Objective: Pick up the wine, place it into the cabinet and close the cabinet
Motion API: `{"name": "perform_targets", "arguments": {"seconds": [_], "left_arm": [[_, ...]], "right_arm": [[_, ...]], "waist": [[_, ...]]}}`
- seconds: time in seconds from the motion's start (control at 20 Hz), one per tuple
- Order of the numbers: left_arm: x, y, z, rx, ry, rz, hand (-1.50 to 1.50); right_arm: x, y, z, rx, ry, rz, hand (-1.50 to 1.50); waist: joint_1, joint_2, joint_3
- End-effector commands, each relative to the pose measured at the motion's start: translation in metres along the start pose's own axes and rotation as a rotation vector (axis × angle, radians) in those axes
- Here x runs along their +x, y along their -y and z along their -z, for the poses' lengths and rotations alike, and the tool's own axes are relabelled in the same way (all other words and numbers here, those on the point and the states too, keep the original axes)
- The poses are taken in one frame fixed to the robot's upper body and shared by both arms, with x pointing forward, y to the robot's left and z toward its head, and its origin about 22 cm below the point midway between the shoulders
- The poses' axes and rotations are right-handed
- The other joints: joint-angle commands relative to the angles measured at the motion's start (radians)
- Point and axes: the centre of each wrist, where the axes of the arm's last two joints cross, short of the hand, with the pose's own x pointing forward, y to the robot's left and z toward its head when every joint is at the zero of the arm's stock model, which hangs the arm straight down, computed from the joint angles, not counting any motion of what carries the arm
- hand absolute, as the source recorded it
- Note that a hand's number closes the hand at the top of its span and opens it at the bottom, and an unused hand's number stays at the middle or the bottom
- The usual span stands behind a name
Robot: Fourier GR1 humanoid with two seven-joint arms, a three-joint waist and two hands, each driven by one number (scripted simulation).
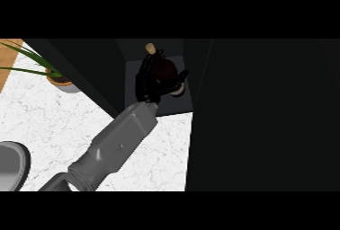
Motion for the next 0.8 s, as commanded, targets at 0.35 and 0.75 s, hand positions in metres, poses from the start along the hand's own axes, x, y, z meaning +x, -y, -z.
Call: {"name": "perform_targets", "arguments": {"seconds": [0.35,0.75], "left_arm": [[0.004,0.006,0.006,0.033,0.024,0.079,-1.50],[0.003,0.016,0.002,-0.059,0.088,0.221,-1.50]], "right_arm": [[0.000,0.000,-0.009,-0.003,0.006,-0.002,-1.50],[-0.001,0.008,0.001,0.002,0.008,0.001,-1.50]], "waist": [[0.002,0.000,0.002],[0.013,0.002,0.002]]}}
